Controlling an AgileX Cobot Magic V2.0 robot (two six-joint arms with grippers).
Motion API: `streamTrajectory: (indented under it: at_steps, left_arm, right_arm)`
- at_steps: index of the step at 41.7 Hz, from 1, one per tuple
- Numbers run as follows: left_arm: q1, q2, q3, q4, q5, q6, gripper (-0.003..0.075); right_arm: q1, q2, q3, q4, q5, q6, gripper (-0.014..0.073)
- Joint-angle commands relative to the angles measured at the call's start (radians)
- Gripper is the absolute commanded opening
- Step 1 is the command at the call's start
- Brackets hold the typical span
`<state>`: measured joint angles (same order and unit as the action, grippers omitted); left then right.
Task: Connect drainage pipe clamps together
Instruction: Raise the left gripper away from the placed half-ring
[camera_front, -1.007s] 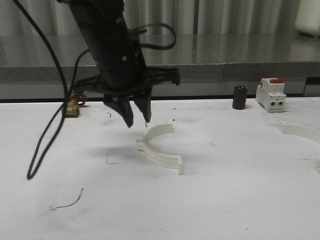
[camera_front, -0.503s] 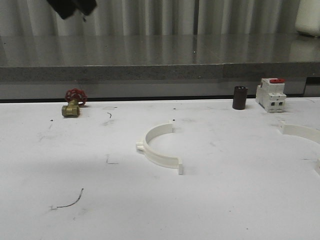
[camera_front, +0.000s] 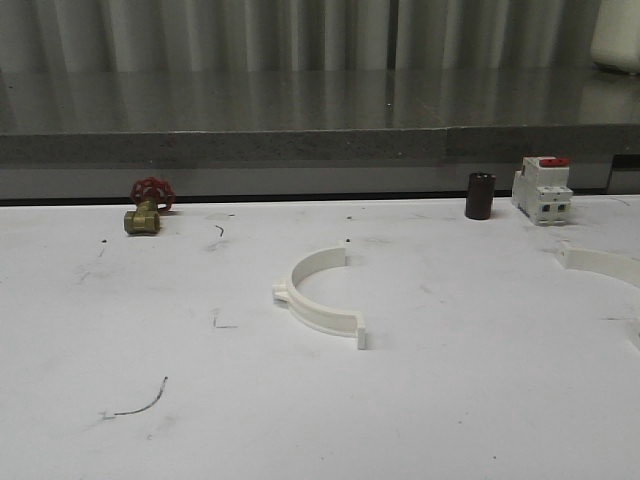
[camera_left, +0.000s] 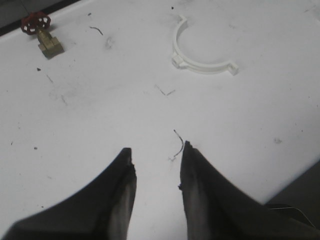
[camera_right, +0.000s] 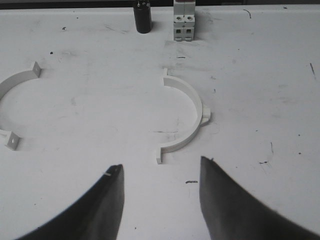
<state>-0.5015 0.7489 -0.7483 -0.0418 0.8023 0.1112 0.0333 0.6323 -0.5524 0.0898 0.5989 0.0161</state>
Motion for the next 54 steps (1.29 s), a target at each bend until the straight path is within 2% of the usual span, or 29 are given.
streamTrajectory:
  at_steps: [1, 10, 17, 27, 34, 39, 54]
  left_arm:
    - [0.002, -0.067, 0.043, -0.012, -0.068, 0.001, 0.0221]
    - [0.002, -0.123, 0.121, -0.012, -0.066, 0.001, 0.0221]
    - [0.002, -0.123, 0.123, -0.012, -0.066, 0.001, 0.0221]
    - [0.002, -0.123, 0.123, -0.012, -0.066, 0.001, 0.0221]
    - [0.002, -0.123, 0.123, -0.012, -0.066, 0.001, 0.0221]
    - [0.002, -0.123, 0.123, -0.012, -0.066, 0.001, 0.0221]
    - [0.002, -0.123, 0.123, -0.012, -0.066, 0.001, 0.0221]
  right_arm:
    - [-0.005, 0.007, -0.033, 0.007, -0.067, -0.009, 0.0386]
    - [-0.005, 0.008, -0.054, 0.015, -0.057, -0.009, 0.0386]
    - [-0.005, 0.087, -0.181, -0.005, 0.032, -0.009, 0.0386]
    - [-0.005, 0.344, -0.4, -0.108, 0.198, -0.005, 0.0386]
    - [-0.066, 0.553, -0.506, -0.09, 0.303, 0.001, 0.0386]
    - [-0.11, 0.685, -0.543, -0.058, 0.3, 0.001, 0.0386]
    - [-0.115, 0.952, -0.561, -0.016, 0.123, 0.001, 0.0386]
